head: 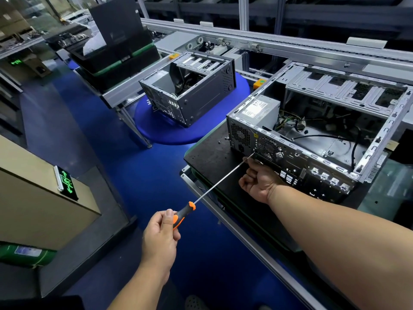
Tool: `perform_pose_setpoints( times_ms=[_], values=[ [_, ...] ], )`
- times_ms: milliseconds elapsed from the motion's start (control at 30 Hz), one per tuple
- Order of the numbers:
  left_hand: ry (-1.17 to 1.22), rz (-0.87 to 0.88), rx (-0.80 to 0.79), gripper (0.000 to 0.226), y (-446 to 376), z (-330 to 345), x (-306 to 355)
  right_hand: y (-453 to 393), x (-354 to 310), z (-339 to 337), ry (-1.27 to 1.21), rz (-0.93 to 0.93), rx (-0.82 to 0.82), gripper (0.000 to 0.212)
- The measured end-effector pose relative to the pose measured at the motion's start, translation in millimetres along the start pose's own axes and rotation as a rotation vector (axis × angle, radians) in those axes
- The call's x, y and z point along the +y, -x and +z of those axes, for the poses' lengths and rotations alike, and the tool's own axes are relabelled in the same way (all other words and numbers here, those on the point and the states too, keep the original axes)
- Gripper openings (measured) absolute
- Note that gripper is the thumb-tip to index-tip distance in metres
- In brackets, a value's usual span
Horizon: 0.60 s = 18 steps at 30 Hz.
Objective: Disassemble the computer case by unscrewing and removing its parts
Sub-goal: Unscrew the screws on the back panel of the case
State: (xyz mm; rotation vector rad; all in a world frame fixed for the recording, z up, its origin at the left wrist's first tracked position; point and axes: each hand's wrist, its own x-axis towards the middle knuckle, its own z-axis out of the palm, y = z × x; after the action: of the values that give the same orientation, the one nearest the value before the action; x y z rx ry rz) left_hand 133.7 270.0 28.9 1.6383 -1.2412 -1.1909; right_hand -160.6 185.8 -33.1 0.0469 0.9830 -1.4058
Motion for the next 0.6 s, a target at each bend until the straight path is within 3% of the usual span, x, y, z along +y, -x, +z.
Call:
perform_pose_setpoints(
  times_ms=[167,300,400,600],
  values=[
    [0.009,0.065,-0.031,0.026,2.9,-1.5,1.2,2.5,-1.2,-1.2,0.02,0.001,-0.028,0.011],
    [0.09,-0.153,-0.086,0.047,3.4,-3.2,0.1,4.6,-0.5,-1.3,0.041,-0.003,-0.055,0.01],
    [0.157,-0.28,-0.085,0.051,0.6,-2.8,-3.0,5.0,0.2,0.3,0.046,-0.004,-0.045,0.008],
    [0.223,-0.235,-0.087,0.026,-1.2,-2.2,-4.6,5.0,2.3,10.3,0.029,-0.005,0.063,0.009]
  ],
)
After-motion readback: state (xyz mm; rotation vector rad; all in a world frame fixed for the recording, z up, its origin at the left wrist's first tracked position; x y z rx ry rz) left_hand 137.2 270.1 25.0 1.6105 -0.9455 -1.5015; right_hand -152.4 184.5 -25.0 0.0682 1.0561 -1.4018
